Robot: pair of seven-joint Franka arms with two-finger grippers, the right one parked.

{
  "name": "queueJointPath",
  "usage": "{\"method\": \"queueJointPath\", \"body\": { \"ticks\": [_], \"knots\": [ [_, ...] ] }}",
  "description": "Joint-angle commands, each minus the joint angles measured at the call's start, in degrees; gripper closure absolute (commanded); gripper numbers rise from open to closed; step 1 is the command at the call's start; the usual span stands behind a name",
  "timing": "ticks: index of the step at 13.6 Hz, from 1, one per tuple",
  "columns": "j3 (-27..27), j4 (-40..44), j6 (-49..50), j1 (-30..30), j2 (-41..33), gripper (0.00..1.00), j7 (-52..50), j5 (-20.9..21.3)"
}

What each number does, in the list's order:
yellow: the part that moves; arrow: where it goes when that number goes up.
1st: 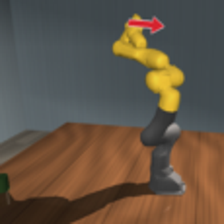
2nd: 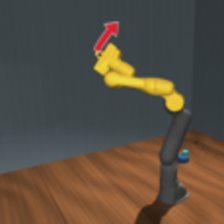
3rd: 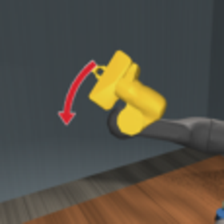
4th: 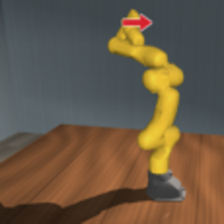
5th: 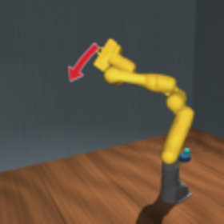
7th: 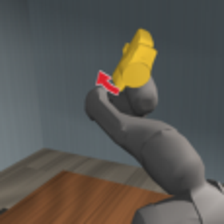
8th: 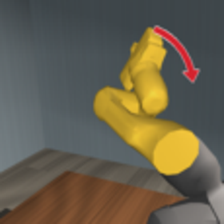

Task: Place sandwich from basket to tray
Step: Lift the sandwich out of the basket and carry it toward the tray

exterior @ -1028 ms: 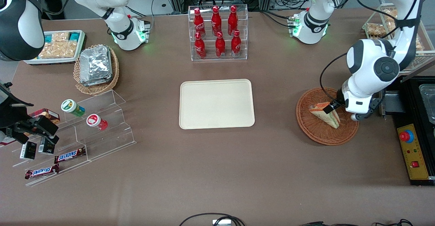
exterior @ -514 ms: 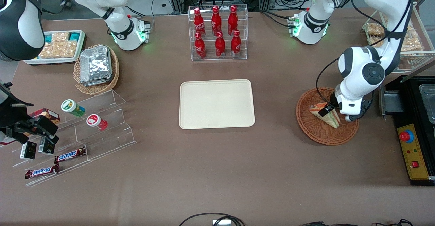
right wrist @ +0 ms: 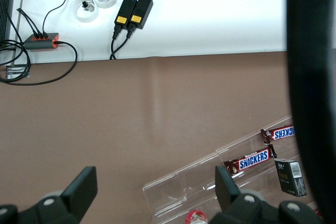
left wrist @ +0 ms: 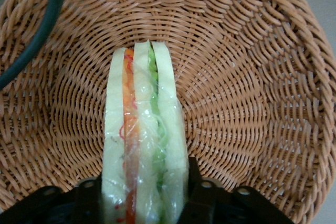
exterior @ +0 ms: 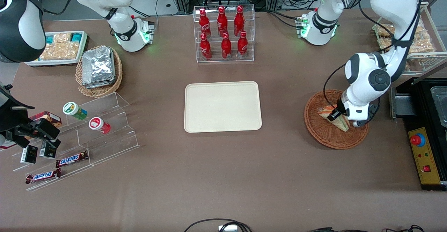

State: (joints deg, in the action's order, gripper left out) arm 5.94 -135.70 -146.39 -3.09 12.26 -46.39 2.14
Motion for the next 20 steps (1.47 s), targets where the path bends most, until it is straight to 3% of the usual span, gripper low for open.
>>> {"method": "queueJointPath", "body": {
  "ticks": [1,7,10,14,16,20],
  "knots": [
    [-0.1,1.0,1.7,0.0,-2.1,1.00,-1.3,1.0],
    [3.1,15.9,26.6,3.1,-5.5,1.00,-0.2,4.1],
    [7.1,18.5,27.7,5.5,-5.7,1.00,-0.3,4.1],
    [16.5,21.0,26.1,6.4,-4.7,1.00,0.2,4.5],
    [20.8,20.9,26.0,7.5,-4.4,1.00,1.4,7.2],
    [21.8,20.9,23.1,15.6,-1.8,1.00,0.9,8.4]
  ]
}}
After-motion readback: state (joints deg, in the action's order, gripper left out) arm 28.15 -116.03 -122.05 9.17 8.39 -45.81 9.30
